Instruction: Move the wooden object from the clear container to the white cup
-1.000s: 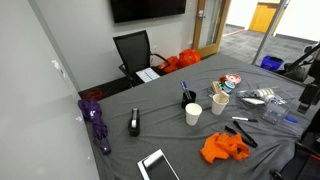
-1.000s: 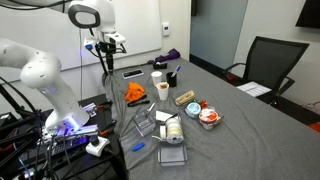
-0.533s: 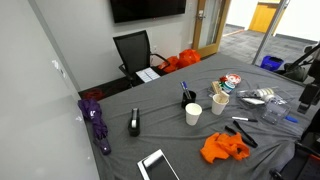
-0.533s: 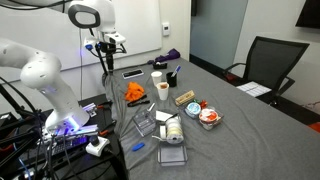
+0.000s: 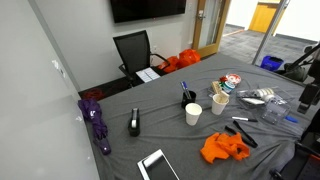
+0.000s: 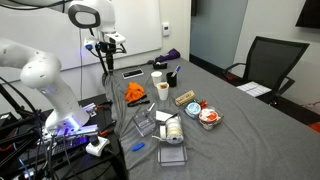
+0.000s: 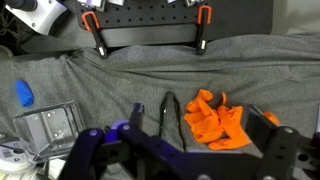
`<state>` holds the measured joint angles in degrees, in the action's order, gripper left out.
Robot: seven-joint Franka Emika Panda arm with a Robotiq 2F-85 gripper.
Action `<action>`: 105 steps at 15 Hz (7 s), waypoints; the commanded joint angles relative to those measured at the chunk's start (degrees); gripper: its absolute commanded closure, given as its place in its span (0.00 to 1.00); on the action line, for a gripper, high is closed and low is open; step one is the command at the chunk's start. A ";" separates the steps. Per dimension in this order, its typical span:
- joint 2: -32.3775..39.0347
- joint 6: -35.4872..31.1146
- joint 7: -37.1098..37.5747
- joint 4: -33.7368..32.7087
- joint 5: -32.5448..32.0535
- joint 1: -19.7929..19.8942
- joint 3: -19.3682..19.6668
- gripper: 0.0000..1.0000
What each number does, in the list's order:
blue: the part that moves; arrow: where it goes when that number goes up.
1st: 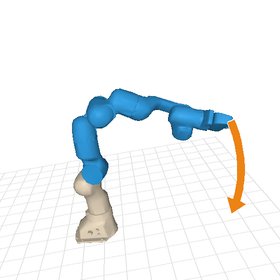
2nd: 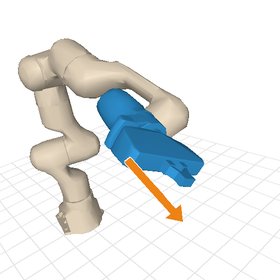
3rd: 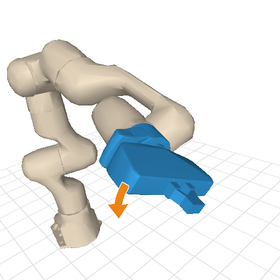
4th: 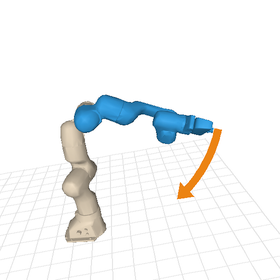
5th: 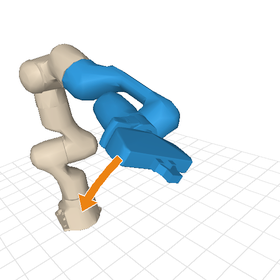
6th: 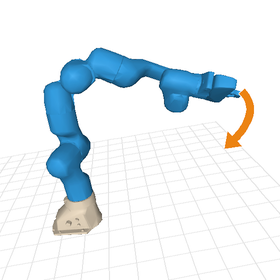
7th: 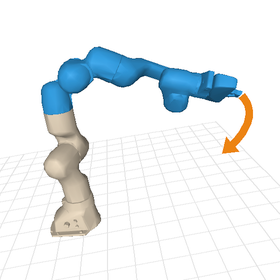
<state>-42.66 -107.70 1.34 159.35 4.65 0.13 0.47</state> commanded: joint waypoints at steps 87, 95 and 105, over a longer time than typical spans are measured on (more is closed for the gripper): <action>84.46 -53.97 8.93 -56.43 0.85 6.02 5.99 0.69; 82.37 -53.31 8.72 -55.05 2.03 6.58 5.59 0.69; 83.00 -55.25 9.28 -55.53 2.61 6.68 5.93 0.00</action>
<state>40.24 -161.45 11.71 103.56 6.55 5.92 7.07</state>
